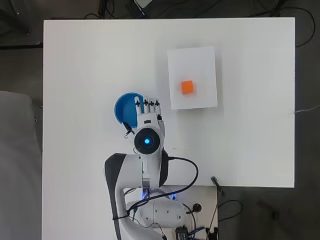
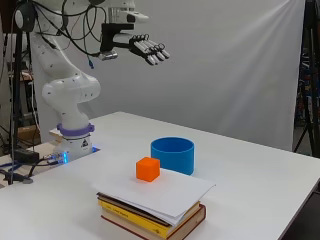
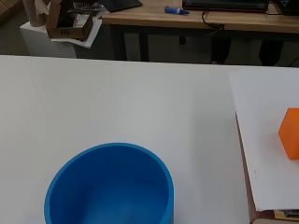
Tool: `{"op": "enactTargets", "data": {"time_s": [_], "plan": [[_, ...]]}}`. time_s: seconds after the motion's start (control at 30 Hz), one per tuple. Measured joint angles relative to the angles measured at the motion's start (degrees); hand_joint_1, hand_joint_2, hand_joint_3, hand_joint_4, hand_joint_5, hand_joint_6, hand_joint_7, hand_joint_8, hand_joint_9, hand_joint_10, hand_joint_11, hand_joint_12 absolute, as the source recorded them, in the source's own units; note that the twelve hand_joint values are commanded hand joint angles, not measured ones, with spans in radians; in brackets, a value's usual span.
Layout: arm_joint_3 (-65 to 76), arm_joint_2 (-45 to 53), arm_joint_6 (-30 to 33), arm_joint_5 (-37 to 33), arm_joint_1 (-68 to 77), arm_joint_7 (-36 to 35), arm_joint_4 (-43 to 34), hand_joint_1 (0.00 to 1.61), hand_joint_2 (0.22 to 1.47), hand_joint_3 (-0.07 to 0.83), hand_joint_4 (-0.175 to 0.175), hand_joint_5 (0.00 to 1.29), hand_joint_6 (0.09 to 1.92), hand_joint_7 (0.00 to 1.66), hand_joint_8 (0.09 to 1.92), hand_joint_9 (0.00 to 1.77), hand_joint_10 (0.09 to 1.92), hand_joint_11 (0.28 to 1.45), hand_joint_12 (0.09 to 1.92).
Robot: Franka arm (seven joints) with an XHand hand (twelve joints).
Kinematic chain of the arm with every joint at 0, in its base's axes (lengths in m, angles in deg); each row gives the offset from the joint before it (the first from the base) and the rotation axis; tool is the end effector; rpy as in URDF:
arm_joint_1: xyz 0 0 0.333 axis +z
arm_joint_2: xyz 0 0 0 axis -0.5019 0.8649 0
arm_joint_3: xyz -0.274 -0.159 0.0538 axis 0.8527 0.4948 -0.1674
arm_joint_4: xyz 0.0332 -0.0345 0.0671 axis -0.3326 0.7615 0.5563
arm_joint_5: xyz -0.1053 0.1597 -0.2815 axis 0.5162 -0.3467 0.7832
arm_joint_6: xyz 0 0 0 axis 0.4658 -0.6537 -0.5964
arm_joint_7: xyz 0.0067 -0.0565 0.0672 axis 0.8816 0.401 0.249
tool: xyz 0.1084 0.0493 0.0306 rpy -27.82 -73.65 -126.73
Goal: Teleoperate dual arm-hand system to pick and place objects
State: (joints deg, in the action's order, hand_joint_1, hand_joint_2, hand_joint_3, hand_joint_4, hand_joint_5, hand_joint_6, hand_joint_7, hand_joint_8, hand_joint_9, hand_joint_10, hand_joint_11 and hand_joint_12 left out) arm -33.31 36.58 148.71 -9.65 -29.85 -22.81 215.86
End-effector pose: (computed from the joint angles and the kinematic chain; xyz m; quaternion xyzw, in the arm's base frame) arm 0.2542 -0.0062 0.5809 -0.8967 -0.4426 0.0032 0.0043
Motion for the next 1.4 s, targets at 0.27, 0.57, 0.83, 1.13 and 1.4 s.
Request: {"op": "enactTargets", "data": {"time_s": [0.27, 0.57, 0.83, 1.13, 1.4], "plan": [[3.2, 7.4, -0.7, 3.3, -0.3, -3.9, -12.4, 0.25, 1.01, -0.013, 0.095, 0.19, 0.09, 0.30, 0.09, 0.39, 0.09, 0.46, 0.09], [9.7, 15.7, 11.1, 1.3, -1.1, -0.8, -10.4, 0.21, 0.98, -0.012, 0.091, 0.16, 0.09, 0.29, 0.09, 0.41, 0.09, 0.47, 0.09], [16.0, 19.5, 23.8, -2.4, -1.6, -5.8, -1.2, 0.20, 0.92, -0.022, 0.056, 0.03, 0.09, 0.20, 0.09, 0.37, 0.09, 0.47, 0.09], [18.8, 27.3, 33.8, -4.8, -1.7, -10.8, 2.9, 0.20, 0.91, -0.011, 0.012, 0.01, 0.09, 0.17, 0.09, 0.36, 0.09, 0.50, 0.09], [20.7, 32.1, 40.0, -9.5, -2.0, -13.0, 7.5, 0.23, 0.93, 0.003, 0.007, 0.03, 0.09, 0.19, 0.09, 0.39, 0.09, 0.51, 0.09]]}}
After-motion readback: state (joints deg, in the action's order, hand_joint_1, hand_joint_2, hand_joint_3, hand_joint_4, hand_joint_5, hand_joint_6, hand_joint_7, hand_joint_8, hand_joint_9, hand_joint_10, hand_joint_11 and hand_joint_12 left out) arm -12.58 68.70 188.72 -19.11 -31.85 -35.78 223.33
